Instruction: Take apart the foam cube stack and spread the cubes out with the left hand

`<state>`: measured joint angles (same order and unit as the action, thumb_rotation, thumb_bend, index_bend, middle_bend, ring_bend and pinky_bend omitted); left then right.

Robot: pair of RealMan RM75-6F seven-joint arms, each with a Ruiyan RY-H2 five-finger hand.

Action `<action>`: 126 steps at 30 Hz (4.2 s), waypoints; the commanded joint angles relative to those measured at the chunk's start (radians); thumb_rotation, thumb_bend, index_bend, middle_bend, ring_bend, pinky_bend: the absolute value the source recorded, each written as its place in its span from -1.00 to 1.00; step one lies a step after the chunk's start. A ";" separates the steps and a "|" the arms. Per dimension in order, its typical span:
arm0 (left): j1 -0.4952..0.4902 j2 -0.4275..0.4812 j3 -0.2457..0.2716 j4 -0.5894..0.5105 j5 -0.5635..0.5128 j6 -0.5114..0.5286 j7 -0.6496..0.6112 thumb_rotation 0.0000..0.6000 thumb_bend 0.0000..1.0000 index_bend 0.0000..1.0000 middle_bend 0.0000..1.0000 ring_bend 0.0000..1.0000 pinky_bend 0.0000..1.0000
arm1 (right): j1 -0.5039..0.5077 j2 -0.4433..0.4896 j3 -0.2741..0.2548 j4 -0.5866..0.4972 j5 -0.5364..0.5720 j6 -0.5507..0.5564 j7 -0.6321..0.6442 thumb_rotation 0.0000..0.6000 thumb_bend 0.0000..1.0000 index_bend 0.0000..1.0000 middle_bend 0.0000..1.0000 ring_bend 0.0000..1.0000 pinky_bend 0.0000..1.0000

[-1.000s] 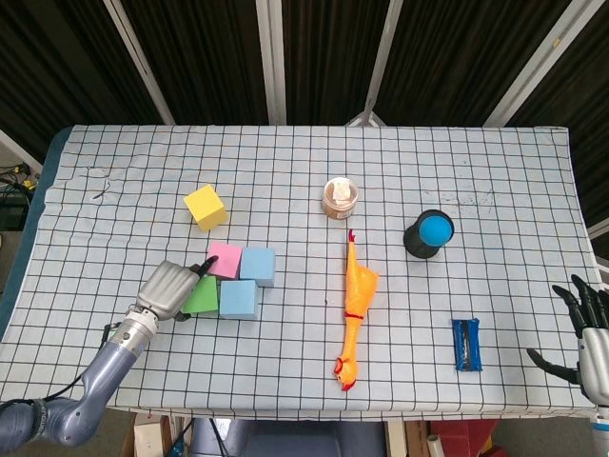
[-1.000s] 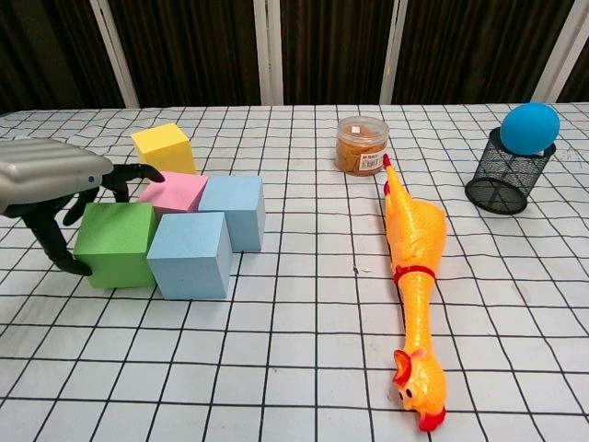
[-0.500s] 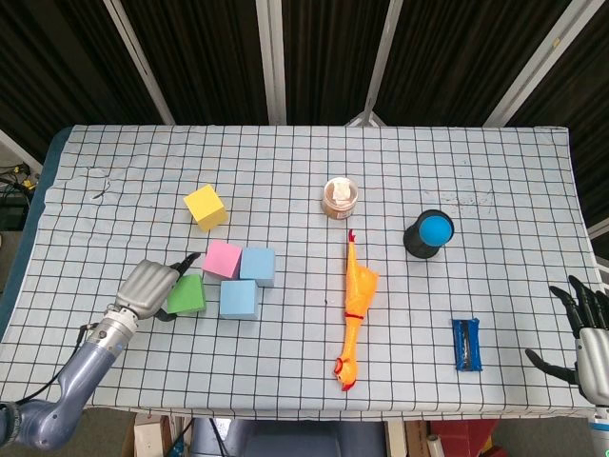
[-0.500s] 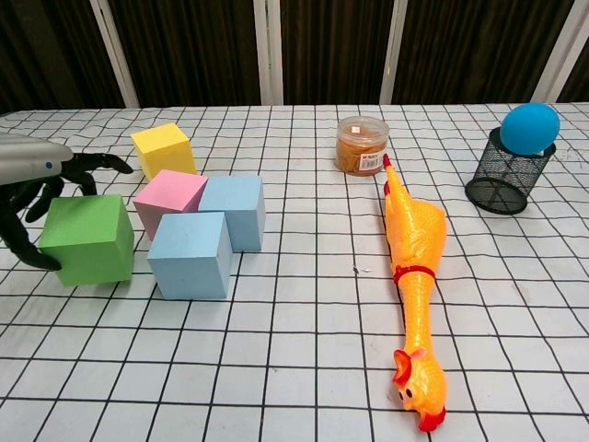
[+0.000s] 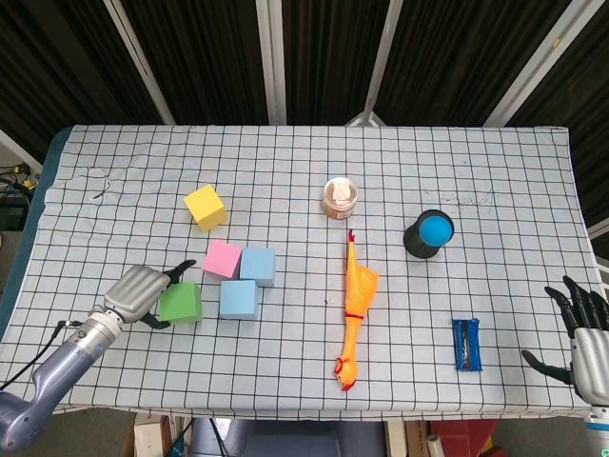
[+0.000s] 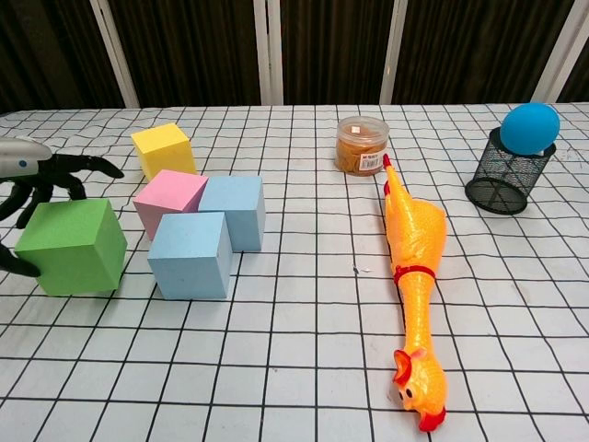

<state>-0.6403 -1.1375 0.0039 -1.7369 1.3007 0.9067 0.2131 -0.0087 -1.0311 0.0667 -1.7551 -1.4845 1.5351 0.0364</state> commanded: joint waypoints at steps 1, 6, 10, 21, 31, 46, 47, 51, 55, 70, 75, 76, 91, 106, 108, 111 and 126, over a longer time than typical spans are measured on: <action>-0.007 -0.066 -0.023 0.067 0.048 0.032 -0.019 1.00 -0.83 -0.82 -0.17 0.15 0.24 | 0.001 0.001 -0.001 0.000 0.001 -0.004 0.002 1.00 -1.00 -0.68 -0.96 -0.82 -1.00; -0.016 -0.164 -0.063 0.152 0.091 0.097 -0.007 1.00 -0.83 -0.75 -0.15 0.14 0.24 | 0.001 0.003 0.001 0.001 0.004 -0.004 0.007 1.00 -1.00 -0.68 -0.96 -0.82 -1.00; -0.032 -0.224 -0.086 0.212 0.085 0.113 0.051 1.00 -0.83 -0.74 -0.16 0.13 0.22 | 0.001 0.005 0.000 0.002 0.006 -0.006 0.012 1.00 -1.00 -0.68 -0.96 -0.82 -1.00; -0.063 -0.316 -0.143 0.341 0.048 0.161 0.203 1.00 -0.83 -0.71 -0.16 0.13 0.21 | 0.000 0.016 -0.005 0.001 -0.005 -0.008 0.038 1.00 -1.00 -0.68 -0.97 -0.82 -1.00; -0.059 -0.351 -0.140 0.483 0.045 0.201 0.311 1.00 -0.83 -0.72 -0.16 0.13 0.20 | -0.001 0.020 -0.012 -0.003 -0.019 -0.006 0.044 1.00 -1.00 -0.68 -0.96 -0.82 -1.00; -0.028 -0.343 -0.100 0.416 0.164 0.295 0.167 1.00 -0.83 -0.74 -0.15 0.13 0.20 | 0.004 0.015 -0.010 0.000 -0.014 -0.012 0.040 1.00 -1.00 -0.68 -0.96 -0.82 -1.00; -0.023 -0.336 -0.094 0.403 0.165 0.295 0.171 1.00 -0.83 -0.74 -0.16 0.13 0.20 | 0.003 0.016 -0.010 -0.001 -0.014 -0.010 0.043 1.00 -1.00 -0.68 -0.97 -0.82 -1.00; -0.013 -0.316 -0.078 0.369 0.150 0.269 0.187 1.00 -0.83 -0.77 -0.18 0.13 0.20 | 0.001 0.020 -0.011 -0.001 -0.017 -0.006 0.051 1.00 -1.00 -0.68 -0.97 -0.82 -1.00; -0.008 -0.305 -0.062 0.341 0.122 0.220 0.202 1.00 -0.83 -0.79 -0.18 0.13 0.20 | 0.001 0.022 -0.013 -0.002 -0.019 -0.007 0.055 1.00 -1.00 -0.68 -0.96 -0.82 -1.00; -0.033 -0.379 -0.053 0.299 0.209 0.202 -0.010 1.00 -0.84 -0.78 -0.14 0.15 0.21 | 0.004 0.021 -0.013 -0.003 -0.017 -0.013 0.052 1.00 -1.00 -0.68 -0.97 -0.82 -1.00; -0.050 -0.406 -0.053 0.281 0.229 0.187 -0.026 1.00 -0.84 -0.78 -0.14 0.15 0.21 | 0.005 0.023 -0.013 -0.002 -0.015 -0.016 0.057 1.00 -1.00 -0.68 -0.96 -0.82 -1.00; -0.053 -0.409 -0.052 0.276 0.229 0.180 -0.029 1.00 -0.84 -0.78 -0.14 0.15 0.21 | 0.006 0.023 -0.013 -0.001 -0.014 -0.017 0.058 1.00 -1.00 -0.68 -0.96 -0.82 -1.00; -0.078 -0.420 -0.074 0.344 0.238 0.170 -0.013 1.00 -0.84 -0.77 -0.15 0.15 0.20 | 0.006 0.027 -0.018 -0.007 -0.017 -0.022 0.062 1.00 -1.00 -0.68 -0.96 -0.82 -1.00; -0.100 -0.429 -0.145 0.628 0.275 0.292 0.179 1.00 -0.84 -0.78 -0.12 0.15 0.20 | 0.010 0.033 -0.022 -0.008 -0.026 -0.028 0.087 1.00 -1.00 -0.68 -0.96 -0.82 -1.00; -0.075 -0.405 -0.130 0.570 0.269 0.303 0.116 1.00 -0.84 -0.78 -0.13 0.15 0.20 | 0.011 0.033 -0.022 -0.005 -0.029 -0.028 0.092 1.00 -1.00 -0.68 -0.96 -0.82 -1.00; -0.010 -0.286 -0.072 0.326 0.244 0.284 -0.047 1.00 -0.84 -0.78 -0.14 0.15 0.20 | 0.014 0.033 -0.022 -0.003 -0.028 -0.033 0.096 1.00 -1.00 -0.68 -0.96 -0.82 -1.00; 0.090 0.004 0.067 0.015 0.245 0.225 -0.143 1.00 -0.87 -0.80 -0.31 -0.01 0.13 | 0.018 0.031 -0.026 -0.006 -0.031 -0.040 0.088 1.00 -1.00 -0.68 -0.97 -0.82 -1.00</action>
<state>-0.5564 -1.1342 0.0700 -1.7252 1.5500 1.1356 0.0794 0.0094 -0.9997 0.0406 -1.7615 -1.5154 1.4948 0.1244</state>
